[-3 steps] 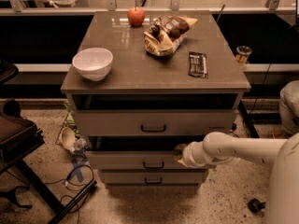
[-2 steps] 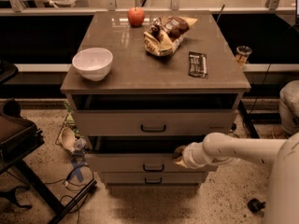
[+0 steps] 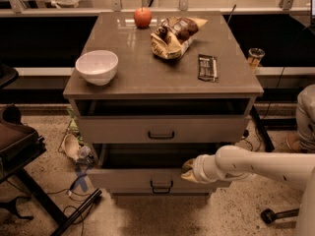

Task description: Open middle drawer

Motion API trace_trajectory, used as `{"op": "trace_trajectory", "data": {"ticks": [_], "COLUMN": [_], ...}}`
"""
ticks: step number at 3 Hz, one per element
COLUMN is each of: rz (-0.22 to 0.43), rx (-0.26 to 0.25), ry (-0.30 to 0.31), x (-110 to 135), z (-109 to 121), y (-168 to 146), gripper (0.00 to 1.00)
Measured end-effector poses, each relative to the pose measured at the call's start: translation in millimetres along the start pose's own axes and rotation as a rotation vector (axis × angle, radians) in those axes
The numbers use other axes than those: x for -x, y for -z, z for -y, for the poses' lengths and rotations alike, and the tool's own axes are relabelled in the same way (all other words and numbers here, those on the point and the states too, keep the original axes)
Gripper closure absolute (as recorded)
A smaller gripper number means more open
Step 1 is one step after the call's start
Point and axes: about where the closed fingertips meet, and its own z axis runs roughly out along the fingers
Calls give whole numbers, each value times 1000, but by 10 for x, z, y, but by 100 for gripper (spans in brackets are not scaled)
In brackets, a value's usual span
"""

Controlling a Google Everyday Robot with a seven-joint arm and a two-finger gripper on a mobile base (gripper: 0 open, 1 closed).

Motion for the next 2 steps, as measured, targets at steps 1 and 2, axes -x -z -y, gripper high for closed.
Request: {"op": "trace_trajectory", "data": {"ticks": [1, 2], "rz": [8, 8], "rx": [20, 20], "ry": [-12, -12], "x": [-90, -91], "z": [-248, -246], "y": [139, 138], "gripper": [100, 100]}}
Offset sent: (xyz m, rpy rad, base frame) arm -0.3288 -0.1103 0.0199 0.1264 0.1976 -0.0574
